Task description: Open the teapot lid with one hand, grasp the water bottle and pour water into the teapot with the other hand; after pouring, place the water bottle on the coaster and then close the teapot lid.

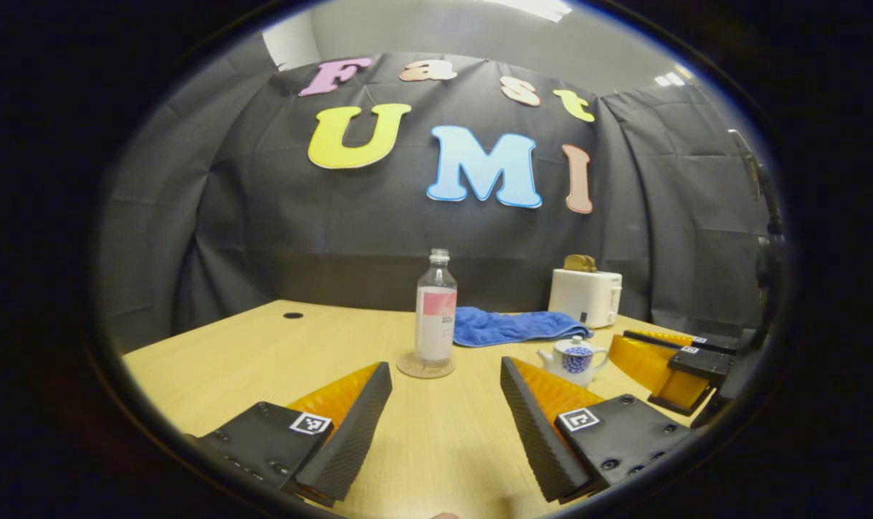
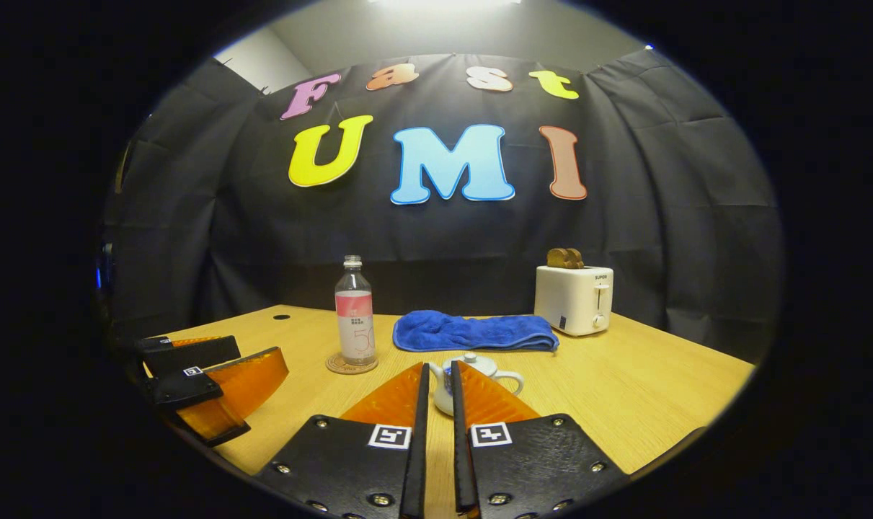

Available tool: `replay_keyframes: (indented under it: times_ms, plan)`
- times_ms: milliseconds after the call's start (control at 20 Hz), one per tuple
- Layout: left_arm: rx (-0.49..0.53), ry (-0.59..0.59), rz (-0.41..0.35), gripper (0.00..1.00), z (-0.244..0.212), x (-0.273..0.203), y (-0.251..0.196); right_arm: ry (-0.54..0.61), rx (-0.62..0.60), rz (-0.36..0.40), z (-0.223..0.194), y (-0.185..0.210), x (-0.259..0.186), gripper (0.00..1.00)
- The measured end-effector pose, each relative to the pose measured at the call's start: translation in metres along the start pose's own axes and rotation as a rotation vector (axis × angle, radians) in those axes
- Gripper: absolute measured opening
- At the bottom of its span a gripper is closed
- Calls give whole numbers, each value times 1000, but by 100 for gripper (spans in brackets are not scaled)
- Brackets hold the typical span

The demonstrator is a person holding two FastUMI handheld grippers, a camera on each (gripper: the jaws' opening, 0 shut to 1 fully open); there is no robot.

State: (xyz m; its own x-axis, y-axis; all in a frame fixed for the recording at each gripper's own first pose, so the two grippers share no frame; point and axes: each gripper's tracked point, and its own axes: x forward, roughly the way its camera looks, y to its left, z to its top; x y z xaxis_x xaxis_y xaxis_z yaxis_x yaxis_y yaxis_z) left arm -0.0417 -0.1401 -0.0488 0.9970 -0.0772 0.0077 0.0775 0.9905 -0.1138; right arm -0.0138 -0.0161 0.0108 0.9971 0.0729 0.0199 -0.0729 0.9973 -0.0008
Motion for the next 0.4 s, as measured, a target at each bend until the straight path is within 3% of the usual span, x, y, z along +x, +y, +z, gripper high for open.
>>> replay_keyframes:
  times_ms: [400]
  plan:
    - [65, -39, 33, 100, 3, -4, -5, -9, -10, 7, -7, 5, -1, 16]
